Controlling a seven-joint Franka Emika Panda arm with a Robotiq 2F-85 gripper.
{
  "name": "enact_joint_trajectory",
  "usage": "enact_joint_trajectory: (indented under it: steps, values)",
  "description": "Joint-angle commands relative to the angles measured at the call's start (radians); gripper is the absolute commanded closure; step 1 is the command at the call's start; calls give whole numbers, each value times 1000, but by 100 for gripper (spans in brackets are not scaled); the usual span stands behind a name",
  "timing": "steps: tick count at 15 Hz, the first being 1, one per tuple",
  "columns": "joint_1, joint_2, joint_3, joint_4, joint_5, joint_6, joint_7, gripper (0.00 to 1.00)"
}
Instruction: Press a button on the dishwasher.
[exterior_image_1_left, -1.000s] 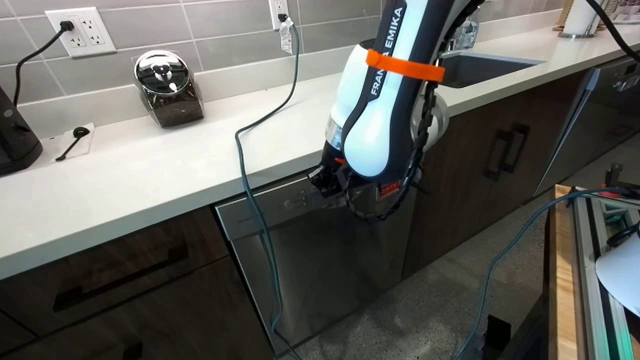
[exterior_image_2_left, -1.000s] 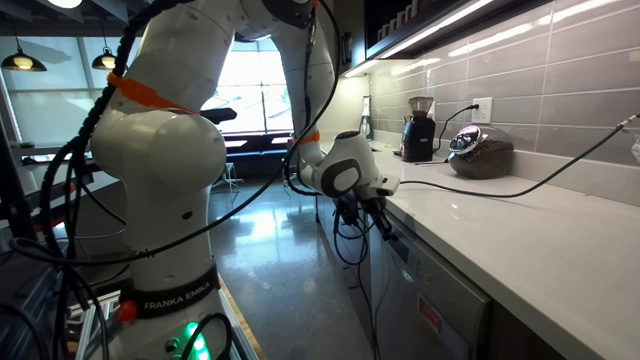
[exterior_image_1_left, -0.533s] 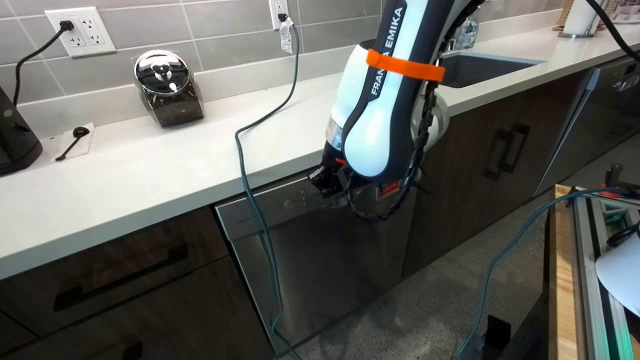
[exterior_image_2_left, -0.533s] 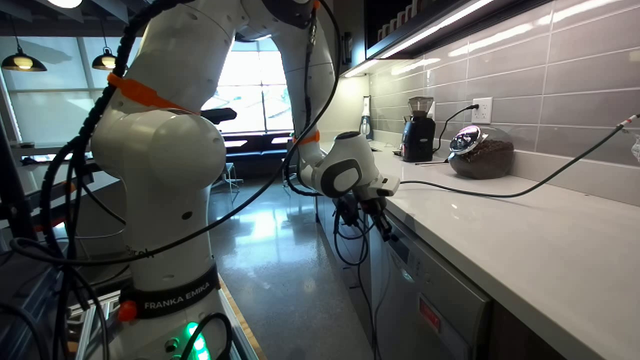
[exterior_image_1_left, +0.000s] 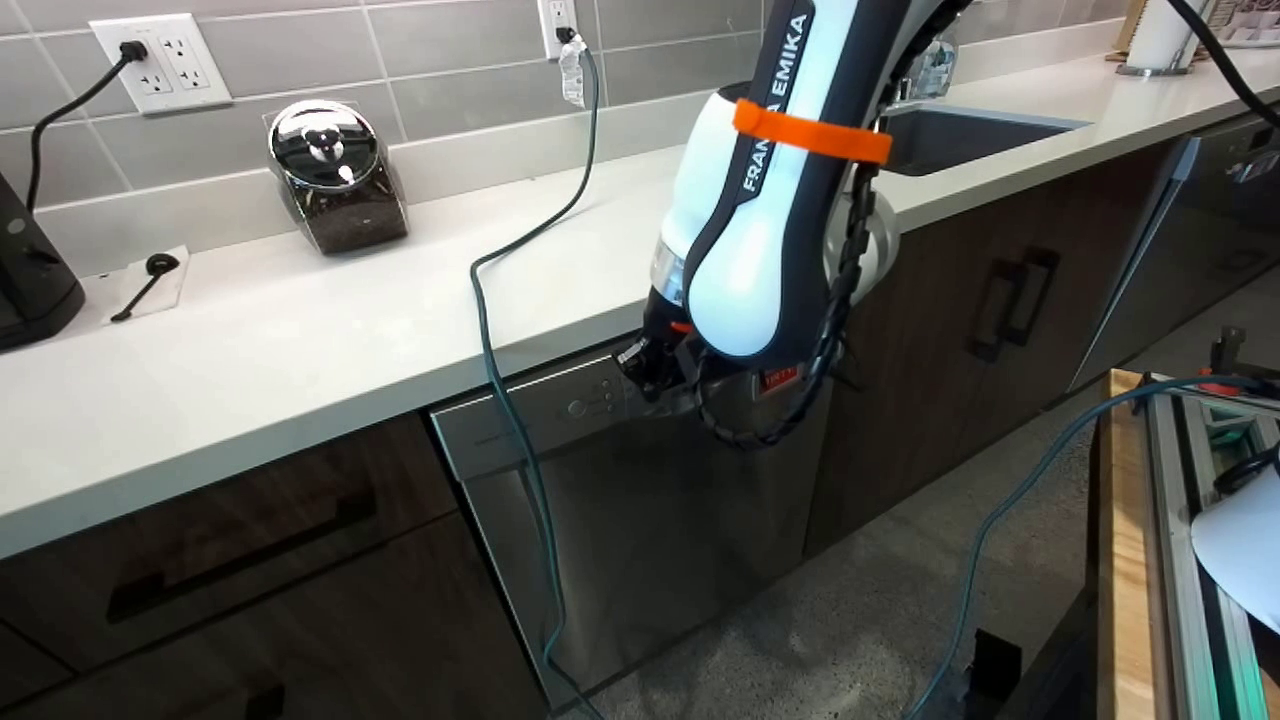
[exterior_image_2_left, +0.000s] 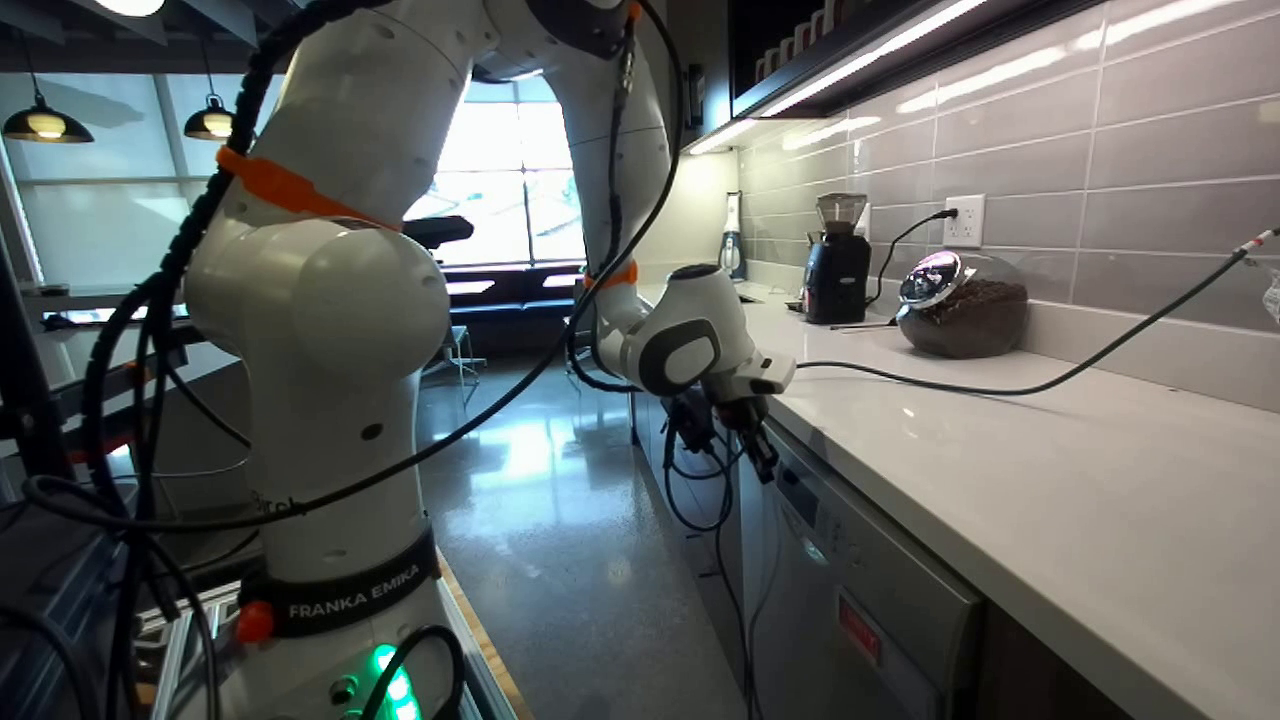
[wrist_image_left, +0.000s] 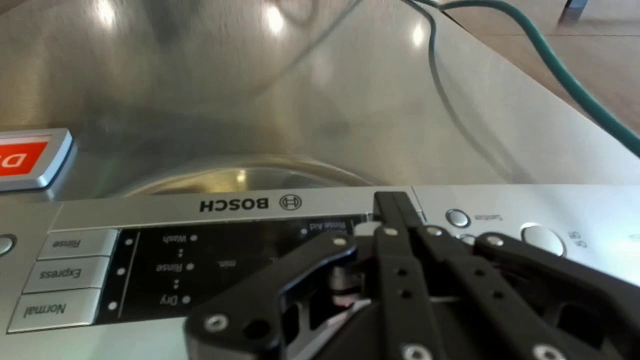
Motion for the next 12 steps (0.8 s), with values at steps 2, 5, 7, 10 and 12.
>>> enact_joint_trajectory:
  steps: [2,5,7,10,12]
  values:
    - [-33,-2,37,7,5,-29,-12,100]
    - [-53,-2,57,9,4,-24,-6,100]
    - [-70,-3,76,11,4,-16,-1,100]
    - [-86,-2,92,16,4,-8,0,100]
    - [-88,5,91,23,7,0,0,100]
